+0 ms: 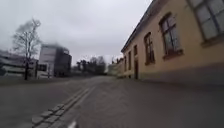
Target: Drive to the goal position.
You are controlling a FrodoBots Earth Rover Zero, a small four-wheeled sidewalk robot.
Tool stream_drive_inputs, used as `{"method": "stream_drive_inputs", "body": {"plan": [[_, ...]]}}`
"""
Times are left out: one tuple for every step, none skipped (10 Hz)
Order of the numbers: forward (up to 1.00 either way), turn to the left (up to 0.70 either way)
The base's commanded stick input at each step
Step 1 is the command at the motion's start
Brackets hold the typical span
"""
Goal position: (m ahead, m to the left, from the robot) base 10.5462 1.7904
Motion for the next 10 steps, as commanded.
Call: {"method": "stream_drive_inputs", "body": {"plan": [[1.00,0.00],[1.00,0.00],[1.00,0.00],[1.00,0.00],[1.00,0.00],[1.00,0.00],[1.00,0.00],[1.00,0.00],[1.00,0.00],[1.00,0.00]]}}
